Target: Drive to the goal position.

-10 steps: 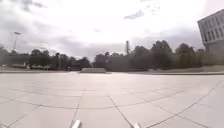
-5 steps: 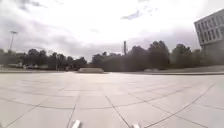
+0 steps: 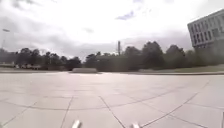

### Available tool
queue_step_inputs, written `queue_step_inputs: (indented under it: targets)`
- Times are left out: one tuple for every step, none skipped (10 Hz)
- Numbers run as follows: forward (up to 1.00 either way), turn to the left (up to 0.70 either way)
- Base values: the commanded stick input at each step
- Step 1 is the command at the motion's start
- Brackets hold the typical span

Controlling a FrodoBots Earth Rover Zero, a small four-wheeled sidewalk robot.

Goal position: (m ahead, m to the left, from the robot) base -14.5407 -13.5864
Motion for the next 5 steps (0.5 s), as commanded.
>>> queue_step_inputs:
  targets:
    - [0.00,-0.84]
    - [0.00,-0.84]
    - [0.00,-0.84]
    - [0.00,-0.84]
    - [0.00,-0.84]
